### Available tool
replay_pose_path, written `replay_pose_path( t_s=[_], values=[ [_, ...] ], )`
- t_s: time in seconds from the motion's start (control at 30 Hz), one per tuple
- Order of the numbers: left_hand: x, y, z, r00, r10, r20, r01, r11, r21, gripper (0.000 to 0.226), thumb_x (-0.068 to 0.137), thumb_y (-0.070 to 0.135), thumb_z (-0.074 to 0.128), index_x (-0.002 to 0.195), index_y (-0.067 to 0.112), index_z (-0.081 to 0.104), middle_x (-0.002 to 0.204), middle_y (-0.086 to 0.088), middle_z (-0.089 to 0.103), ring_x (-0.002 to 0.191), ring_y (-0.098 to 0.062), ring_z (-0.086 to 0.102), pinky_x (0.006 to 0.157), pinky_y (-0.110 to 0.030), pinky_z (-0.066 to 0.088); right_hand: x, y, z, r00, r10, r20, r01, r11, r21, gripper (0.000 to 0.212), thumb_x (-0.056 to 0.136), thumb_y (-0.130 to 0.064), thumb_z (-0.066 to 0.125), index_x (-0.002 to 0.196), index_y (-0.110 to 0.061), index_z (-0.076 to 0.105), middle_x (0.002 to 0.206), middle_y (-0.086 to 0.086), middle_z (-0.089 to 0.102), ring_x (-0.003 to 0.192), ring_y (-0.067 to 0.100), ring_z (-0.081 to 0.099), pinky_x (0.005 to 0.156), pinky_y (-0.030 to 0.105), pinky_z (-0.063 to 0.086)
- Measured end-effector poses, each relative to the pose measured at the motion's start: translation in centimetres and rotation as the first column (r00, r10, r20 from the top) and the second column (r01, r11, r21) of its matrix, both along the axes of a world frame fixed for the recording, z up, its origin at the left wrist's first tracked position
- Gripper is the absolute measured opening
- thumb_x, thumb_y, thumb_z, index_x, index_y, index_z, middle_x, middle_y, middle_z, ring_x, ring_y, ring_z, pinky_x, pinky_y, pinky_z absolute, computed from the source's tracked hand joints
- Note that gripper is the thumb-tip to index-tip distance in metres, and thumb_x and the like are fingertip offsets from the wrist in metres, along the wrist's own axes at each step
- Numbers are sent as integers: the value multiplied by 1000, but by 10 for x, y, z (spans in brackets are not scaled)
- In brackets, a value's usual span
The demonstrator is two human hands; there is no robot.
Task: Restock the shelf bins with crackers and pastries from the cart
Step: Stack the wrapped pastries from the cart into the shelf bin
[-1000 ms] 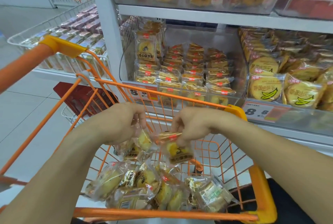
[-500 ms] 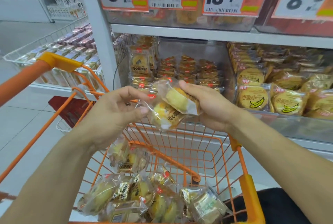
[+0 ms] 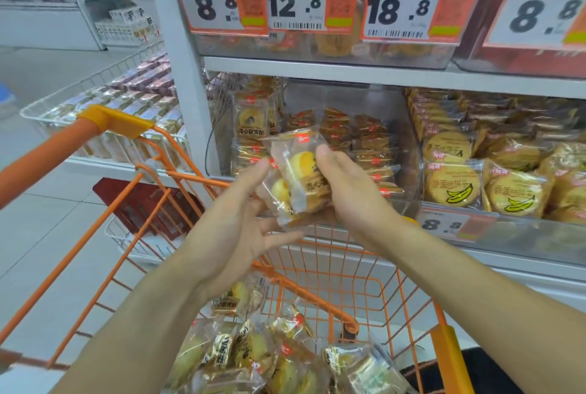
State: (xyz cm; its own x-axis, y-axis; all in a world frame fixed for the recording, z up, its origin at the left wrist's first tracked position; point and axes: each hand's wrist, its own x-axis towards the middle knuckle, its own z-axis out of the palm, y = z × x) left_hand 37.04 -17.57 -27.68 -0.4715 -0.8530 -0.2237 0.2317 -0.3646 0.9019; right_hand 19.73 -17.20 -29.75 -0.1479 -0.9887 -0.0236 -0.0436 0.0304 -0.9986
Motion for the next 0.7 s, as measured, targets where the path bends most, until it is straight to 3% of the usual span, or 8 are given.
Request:
replay_pose_path(
  t_s=[0.1, 0.17, 0.23, 0.3, 0.4, 0.5, 0.6, 0.7],
  values=[
    [-6, 1, -4, 999, 36, 39, -31, 992, -122, 48, 87, 50, 60, 127, 22, 59, 111, -5, 74, 101, -37, 70, 83, -50, 57, 9, 10, 4, 949, 162, -272, -201, 972, -123, 38, 103, -49, 37, 127, -21, 47, 107, -6, 65, 94, 1, 64, 77, 25, 52],
    [-9, 2, -10, 993, 53, 101, -31, 977, -213, 56, 93, 52, 57, 133, 14, 54, 118, -11, 71, 109, -39, 66, 94, -51, 55, 13, 13, 2, 867, 241, -437, -316, 943, -107, 47, 101, -54, 32, 138, -25, 36, 124, -5, 60, 109, 3, 60, 89, 26, 51],
    [-9, 3, -13, 981, 123, 149, -74, 951, -299, 56, 93, 49, 54, 131, 8, 55, 113, -9, 73, 106, -25, 70, 91, -36, 57, 18, 15, 2, 834, 237, -499, -333, 936, -111, 49, 103, -55, 28, 144, -26, 30, 137, -4, 51, 124, 7, 53, 103, 35, 47],
    [-6, 0, -17, 963, 194, 187, -114, 923, -368, 57, 93, 55, 53, 131, 12, 57, 111, -6, 74, 104, -19, 71, 91, -34, 57, 23, 19, 3, 870, 233, -435, -310, 944, -113, 52, 103, -57, 29, 147, -27, 27, 142, -8, 47, 131, 5, 47, 110, 38, 42],
    [5, -8, -11, 919, 263, 295, -109, 886, -450, 70, 83, 75, 52, 128, 23, 58, 107, -1, 74, 95, -11, 72, 85, -30, 57, 24, 19, 6, 942, 288, -173, -301, 952, -50, 80, 91, -68, 49, 155, -35, 15, 134, -30, 48, 127, -13, 46, 112, 30, 39],
    [15, -17, -5, 835, 311, 454, -10, 833, -553, 82, 75, 86, 48, 112, 14, 64, 93, -15, 72, 80, -24, 72, 70, -36, 59, 17, 11, 3, 889, 371, -270, -388, 922, -11, 95, 80, -41, 83, 153, -28, 24, 135, -19, 57, 126, 0, 56, 109, 38, 47],
    [15, -18, 0, 833, 248, 495, 187, 715, -673, 49, 91, 69, 46, 96, 26, 68, 62, 10, 67, 55, -3, 61, 58, -18, 46, 12, 4, -4, 893, 379, -242, -395, 919, -17, 86, 76, -17, 89, 145, -20, 37, 131, -4, 64, 121, 10, 63, 105, 40, 51],
    [7, -15, 4, 830, 244, 502, 249, 643, -724, 28, 98, 44, 47, 79, 32, 63, 47, 25, 54, 45, 8, 51, 47, -6, 34, 10, 0, -8, 906, 375, -194, -387, 922, -27, 88, 75, -17, 89, 145, -17, 36, 133, -1, 64, 123, 13, 62, 108, 38, 48]
  ],
)
